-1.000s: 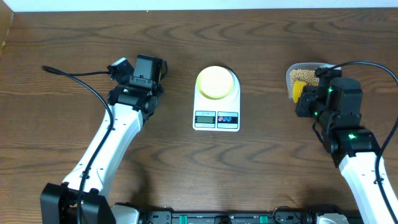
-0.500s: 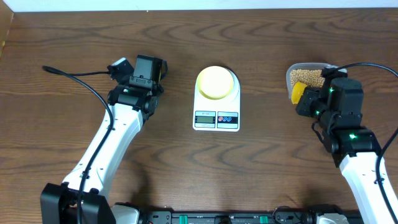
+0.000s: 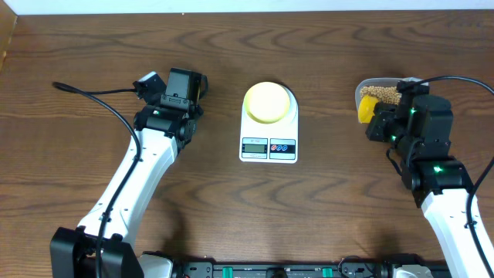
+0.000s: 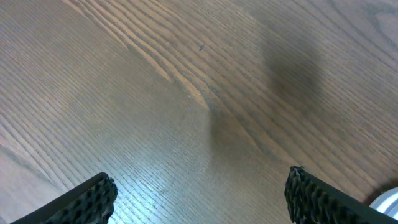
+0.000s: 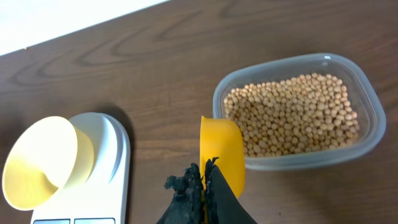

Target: Scoop item into bowl and weigh 50g on scale

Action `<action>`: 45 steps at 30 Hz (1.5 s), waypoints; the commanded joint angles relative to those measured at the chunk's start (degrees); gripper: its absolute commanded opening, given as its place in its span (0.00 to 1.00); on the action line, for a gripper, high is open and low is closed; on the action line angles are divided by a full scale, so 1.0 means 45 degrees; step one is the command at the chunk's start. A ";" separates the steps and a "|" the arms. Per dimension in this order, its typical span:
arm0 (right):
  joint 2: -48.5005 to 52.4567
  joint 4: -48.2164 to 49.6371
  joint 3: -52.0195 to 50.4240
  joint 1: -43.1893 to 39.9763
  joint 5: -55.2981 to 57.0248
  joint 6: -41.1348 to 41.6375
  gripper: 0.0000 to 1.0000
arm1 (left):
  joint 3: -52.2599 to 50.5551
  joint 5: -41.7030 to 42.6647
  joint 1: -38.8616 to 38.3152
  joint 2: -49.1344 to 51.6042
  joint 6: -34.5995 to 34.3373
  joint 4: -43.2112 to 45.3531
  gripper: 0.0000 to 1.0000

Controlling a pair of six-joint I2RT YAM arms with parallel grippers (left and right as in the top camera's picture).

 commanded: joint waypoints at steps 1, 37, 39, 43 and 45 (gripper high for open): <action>-0.0087 0.0160 0.0204 -0.0117 -0.0228 -0.0471 0.01 | -0.0073 -0.0068 0.0068 -0.0112 -0.0058 -0.0039 0.89; -0.0087 0.0835 0.0204 -0.0112 -0.0413 -0.2268 0.01 | -0.0073 0.0903 0.0063 -0.0107 -0.0053 -0.0194 0.89; -0.0087 0.0845 0.0204 -0.0117 -0.0408 -0.2273 0.01 | -0.0073 0.1734 0.0049 -0.0107 -0.0058 -0.0180 0.89; -0.0087 0.0928 0.0204 -0.0117 -0.0413 -0.2273 0.01 | -0.0073 0.2244 -0.0495 -0.0102 -0.0049 -0.0223 0.89; -0.0087 0.1039 0.0204 -0.0117 -0.0408 -0.2273 0.01 | -0.0073 0.2205 -0.1156 -0.0097 -0.0005 -0.0219 0.89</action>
